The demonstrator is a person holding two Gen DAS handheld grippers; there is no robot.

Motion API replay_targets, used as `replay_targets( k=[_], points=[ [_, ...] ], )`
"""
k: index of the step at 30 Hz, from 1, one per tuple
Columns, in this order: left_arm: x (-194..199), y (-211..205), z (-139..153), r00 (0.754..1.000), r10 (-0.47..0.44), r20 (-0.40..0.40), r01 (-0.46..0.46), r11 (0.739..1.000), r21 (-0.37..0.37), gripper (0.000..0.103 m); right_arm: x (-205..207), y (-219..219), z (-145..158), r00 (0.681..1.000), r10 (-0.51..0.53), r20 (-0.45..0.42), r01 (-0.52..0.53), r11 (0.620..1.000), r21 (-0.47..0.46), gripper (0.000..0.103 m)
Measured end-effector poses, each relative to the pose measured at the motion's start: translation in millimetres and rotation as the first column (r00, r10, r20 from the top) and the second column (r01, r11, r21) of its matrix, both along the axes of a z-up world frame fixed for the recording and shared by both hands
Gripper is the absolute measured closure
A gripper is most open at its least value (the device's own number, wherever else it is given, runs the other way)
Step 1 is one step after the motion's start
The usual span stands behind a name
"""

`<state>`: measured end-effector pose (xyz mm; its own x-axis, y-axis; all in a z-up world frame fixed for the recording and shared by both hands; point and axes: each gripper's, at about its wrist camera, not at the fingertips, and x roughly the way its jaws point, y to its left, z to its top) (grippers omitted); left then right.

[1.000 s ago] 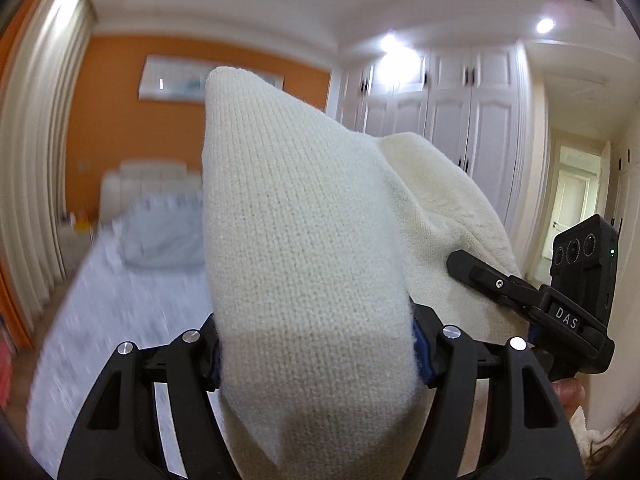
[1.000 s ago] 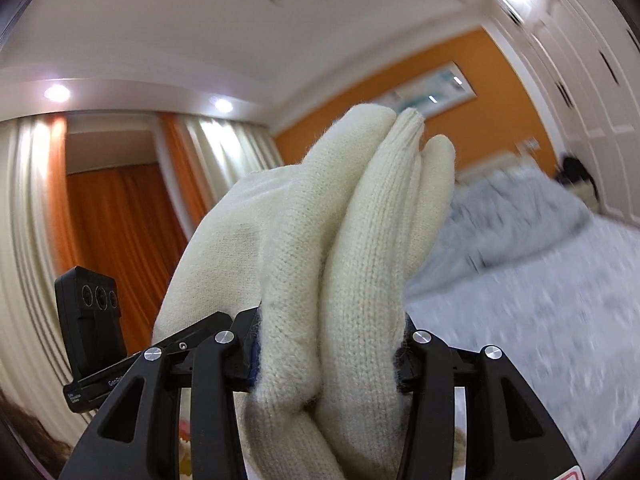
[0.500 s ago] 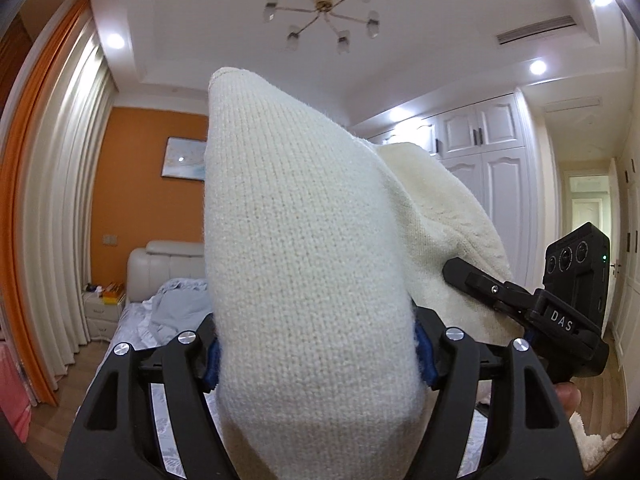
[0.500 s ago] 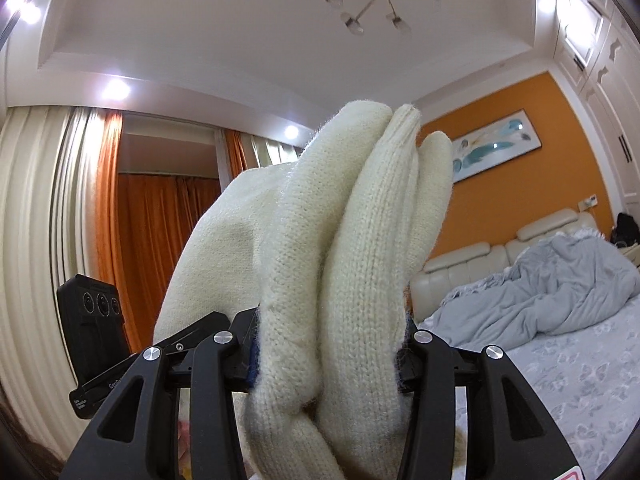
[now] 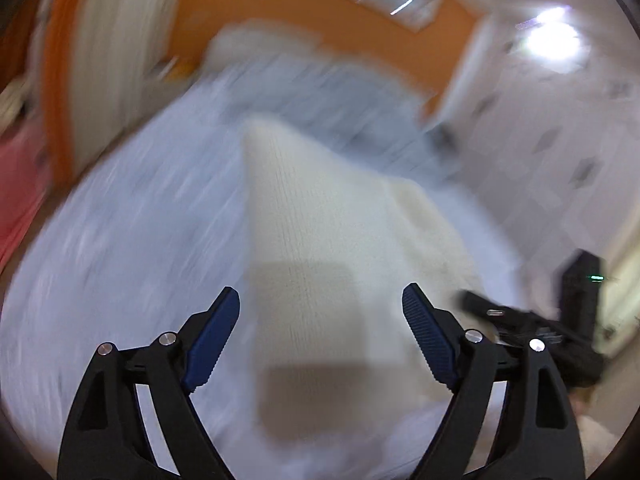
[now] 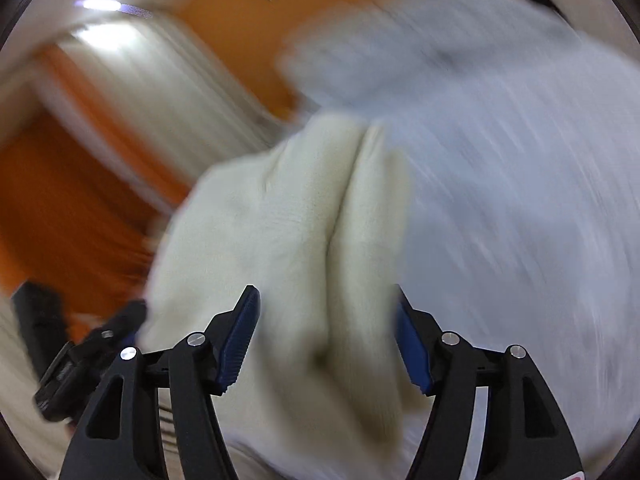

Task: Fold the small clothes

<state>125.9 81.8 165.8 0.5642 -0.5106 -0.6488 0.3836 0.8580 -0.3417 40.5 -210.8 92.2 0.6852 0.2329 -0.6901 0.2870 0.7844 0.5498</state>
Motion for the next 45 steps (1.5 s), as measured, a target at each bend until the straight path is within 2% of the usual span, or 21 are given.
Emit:
replay_targets(
  k=[1, 4, 8, 12, 15, 19, 22, 23, 25, 27, 29, 30, 31, 33, 35, 37, 38, 39, 40, 42, 45],
  points=[
    [-1.9, 5.3, -41.2, 0.996, 0.037, -0.084, -0.032, 0.998, 0.062, 0.025, -9.0, -4.3, -16.1, 0.999, -0.018, -0.033, 0.019, 1.000, 0.015, 0.040],
    [-18.0, 20.5, -87.5, 0.977, 0.069, -0.200, -0.055, 0.996, 0.075, 0.026, -30.3, -8.2, -44.9, 0.995, -0.017, -0.098, 0.022, 0.999, 0.046, 0.040],
    [-24.6, 2.8, -87.5, 0.978, 0.063, -0.197, -0.042, 0.993, 0.110, 0.021, -13.1, 5.5, -42.8, 0.993, 0.037, -0.111, -0.036, 0.999, 0.015, 0.040],
    [-12.8, -14.9, -104.4, 0.972, 0.052, -0.231, -0.022, 0.991, 0.134, 0.020, 9.4, 17.1, -71.5, 0.972, 0.067, -0.223, -0.075, 0.997, -0.026, 0.042],
    [-4.9, -21.5, -125.9, 0.961, 0.068, -0.267, -0.021, 0.985, 0.174, 0.021, 21.5, 23.4, -80.2, 0.960, 0.093, -0.263, -0.100, 0.995, -0.014, 0.093],
    [0.0, -16.7, -136.6, 0.955, 0.081, -0.284, -0.030, 0.983, 0.182, 0.021, 18.2, 27.0, -42.8, 0.985, 0.097, -0.145, -0.108, 0.991, -0.074, 0.093],
    [-0.4, -18.3, -139.9, 0.957, 0.074, -0.280, -0.015, 0.978, 0.207, 0.021, 22.2, 18.7, -72.7, 0.962, 0.088, -0.260, -0.111, 0.991, -0.075, 0.093],
    [0.3, -18.5, -142.2, 0.956, 0.076, -0.284, -0.015, 0.977, 0.210, 0.021, 24.9, 16.7, -97.2, 0.937, 0.099, -0.334, -0.122, 0.991, -0.049, 0.093],
    [1.1, -18.7, -146.2, 0.951, 0.083, -0.299, -0.018, 0.977, 0.213, 0.021, 23.0, 15.6, -104.3, 0.935, 0.093, -0.342, -0.104, 0.995, -0.013, 0.093],
    [0.5, -18.1, -148.5, 0.948, 0.090, -0.305, -0.021, 0.974, 0.223, 0.020, 21.0, 15.9, -86.5, 0.950, 0.083, -0.302, -0.096, 0.995, -0.030, 0.084],
    [-0.3, -15.3, -148.9, 0.947, 0.095, -0.308, -0.025, 0.975, 0.222, 0.018, 23.3, 12.1, -72.4, 0.960, 0.068, -0.270, -0.091, 0.993, -0.074, 0.064],
    [0.3, -12.3, -149.3, 0.943, 0.095, -0.319, -0.030, 0.979, 0.202, 0.012, 24.6, 8.6, -69.9, 0.965, 0.053, -0.258, -0.081, 0.992, -0.098, 0.043],
    [1.2, -8.3, -149.7, 0.939, 0.102, -0.329, -0.046, 0.984, 0.174, 0.010, 26.0, 4.9, -67.6, 0.968, 0.034, -0.248, -0.065, 0.991, -0.119, 0.029],
    [4.7, -3.8, -153.7, 0.927, 0.121, -0.356, -0.071, 0.986, 0.150, 0.008, 36.9, -4.6, -78.1, 0.963, 0.025, -0.270, -0.056, 0.993, -0.107, 0.025],
    [12.7, -2.6, -162.8, 0.908, 0.131, -0.399, -0.082, 0.987, 0.136, 0.007, 49.6, -10.2, -93.4, 0.955, 0.026, -0.294, -0.043, 0.998, -0.051, 0.017],
    [20.4, -5.1, -172.2, 0.897, 0.110, -0.428, -0.066, 0.991, 0.116, 0.007, 61.1, -14.2, -108.2, 0.954, 0.025, -0.298, -0.016, 0.999, 0.033, 0.017],
    [25.4, -7.1, -178.2, 0.889, 0.082, -0.451, -0.047, 0.995, 0.088, 0.008, 66.7, -13.6, -114.5, 0.952, 0.040, -0.303, -0.015, 0.996, 0.085, 0.022],
    [30.3, -9.6, -182.4, 0.880, 0.054, -0.473, -0.031, 0.998, 0.055, 0.018, 72.9, -10.7, -118.1, 0.952, 0.068, -0.298, -0.025, 0.989, 0.146, 0.047],
    [33.2, -11.7, -183.0, 0.877, 0.028, -0.479, -0.018, 1.000, 0.025, 0.029, 76.0, -7.7, -110.1, 0.955, 0.055, -0.293, -0.022, 0.993, 0.113, 0.059],
    [39.0, -19.7, -173.9, 0.887, 0.027, -0.462, -0.003, 0.999, 0.053, 0.038, 74.8, 0.8, -75.6, 0.977, 0.075, -0.201, -0.068, 0.997, 0.045, 0.067],
    [36.6, -21.3, -141.8, 0.922, -0.006, -0.387, 0.014, 1.000, 0.016, 0.044, 53.6, -0.5, -31.1, 0.997, 0.064, -0.052, -0.064, 0.998, 0.010, 0.074]
  ],
)
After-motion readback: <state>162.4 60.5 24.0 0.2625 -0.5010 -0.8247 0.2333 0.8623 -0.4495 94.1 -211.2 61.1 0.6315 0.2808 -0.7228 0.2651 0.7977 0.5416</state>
